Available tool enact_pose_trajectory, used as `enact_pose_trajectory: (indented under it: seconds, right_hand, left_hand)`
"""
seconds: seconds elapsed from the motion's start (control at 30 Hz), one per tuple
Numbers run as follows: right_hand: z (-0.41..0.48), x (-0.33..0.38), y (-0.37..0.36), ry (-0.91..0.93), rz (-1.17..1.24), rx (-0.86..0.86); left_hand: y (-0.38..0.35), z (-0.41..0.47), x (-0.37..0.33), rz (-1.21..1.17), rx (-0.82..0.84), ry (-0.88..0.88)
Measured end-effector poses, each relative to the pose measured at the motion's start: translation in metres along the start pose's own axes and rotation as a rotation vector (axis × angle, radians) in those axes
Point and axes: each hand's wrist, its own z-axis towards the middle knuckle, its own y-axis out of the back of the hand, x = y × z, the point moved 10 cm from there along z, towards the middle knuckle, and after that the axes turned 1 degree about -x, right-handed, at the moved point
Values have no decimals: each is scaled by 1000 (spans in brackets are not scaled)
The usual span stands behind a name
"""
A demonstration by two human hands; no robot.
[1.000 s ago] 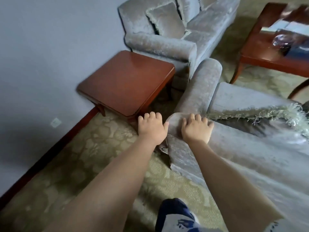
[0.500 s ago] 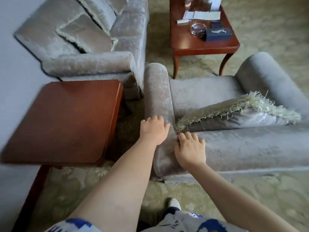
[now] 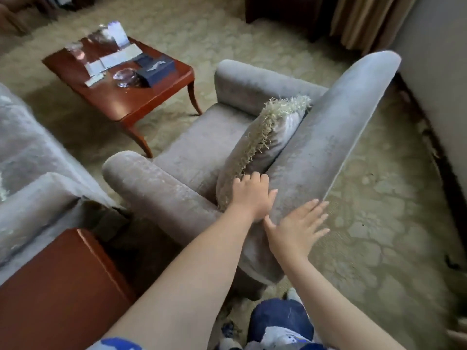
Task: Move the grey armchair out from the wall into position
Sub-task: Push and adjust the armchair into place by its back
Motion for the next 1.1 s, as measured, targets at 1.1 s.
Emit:
enact_pose_trajectory:
  seconds: [1.1]
  right_hand:
    - [-106,-33,-10,-1061,200,-515]
  left_hand:
    - [-63,-22,-152,667,195,-1298]
